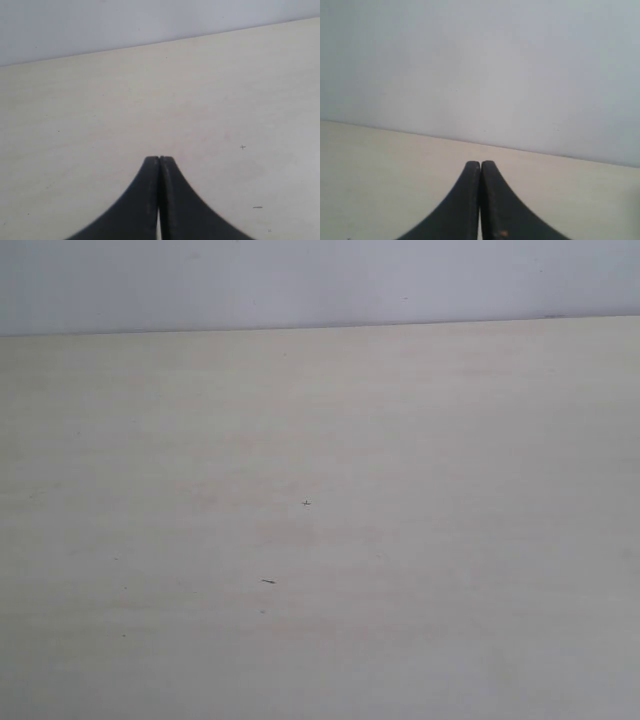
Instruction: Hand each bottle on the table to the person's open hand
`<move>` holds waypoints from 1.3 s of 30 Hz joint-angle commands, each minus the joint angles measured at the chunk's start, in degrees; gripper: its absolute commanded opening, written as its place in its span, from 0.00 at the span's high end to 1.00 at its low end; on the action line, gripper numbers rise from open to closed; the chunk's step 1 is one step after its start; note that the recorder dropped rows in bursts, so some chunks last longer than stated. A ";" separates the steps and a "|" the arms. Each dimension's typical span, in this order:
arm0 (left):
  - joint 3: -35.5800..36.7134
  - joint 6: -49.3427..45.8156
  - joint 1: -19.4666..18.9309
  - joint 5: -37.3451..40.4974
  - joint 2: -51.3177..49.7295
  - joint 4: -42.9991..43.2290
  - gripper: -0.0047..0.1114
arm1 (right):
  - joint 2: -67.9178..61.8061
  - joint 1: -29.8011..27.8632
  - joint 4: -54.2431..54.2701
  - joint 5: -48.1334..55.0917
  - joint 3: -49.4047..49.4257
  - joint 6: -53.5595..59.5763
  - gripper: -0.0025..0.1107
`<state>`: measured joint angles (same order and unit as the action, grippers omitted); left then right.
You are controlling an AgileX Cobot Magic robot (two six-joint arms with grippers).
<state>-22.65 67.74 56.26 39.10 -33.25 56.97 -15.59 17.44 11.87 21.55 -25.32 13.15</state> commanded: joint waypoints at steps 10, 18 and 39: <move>0.27 -0.01 0.28 -0.07 0.30 0.46 0.96 | 12.21 -3.77 -0.49 -6.84 12.58 0.84 0.98; 0.27 -0.01 0.28 -0.07 0.30 0.46 0.96 | 15.59 -3.77 -3.45 -7.03 18.58 0.84 0.98; 0.27 -0.01 0.28 -0.07 0.30 0.46 0.96 | 15.59 -3.86 -2.90 -6.56 25.32 0.09 0.98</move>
<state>-22.65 67.74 56.26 39.10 -33.25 56.97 -0.35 13.90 8.28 15.38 -0.27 13.60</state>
